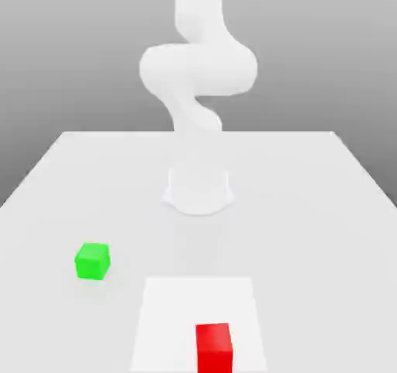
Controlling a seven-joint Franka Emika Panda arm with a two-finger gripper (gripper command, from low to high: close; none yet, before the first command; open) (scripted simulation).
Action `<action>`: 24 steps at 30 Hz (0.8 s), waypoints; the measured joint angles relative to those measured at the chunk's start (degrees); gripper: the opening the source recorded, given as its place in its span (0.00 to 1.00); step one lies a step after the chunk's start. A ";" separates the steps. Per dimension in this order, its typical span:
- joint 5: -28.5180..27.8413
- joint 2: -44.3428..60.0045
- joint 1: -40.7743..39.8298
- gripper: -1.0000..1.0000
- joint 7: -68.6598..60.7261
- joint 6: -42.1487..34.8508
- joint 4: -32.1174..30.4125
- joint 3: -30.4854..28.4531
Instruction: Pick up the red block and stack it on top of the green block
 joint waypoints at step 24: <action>-0.43 50.20 1.47 0.50 -1.56 18.62 -7.84 0.74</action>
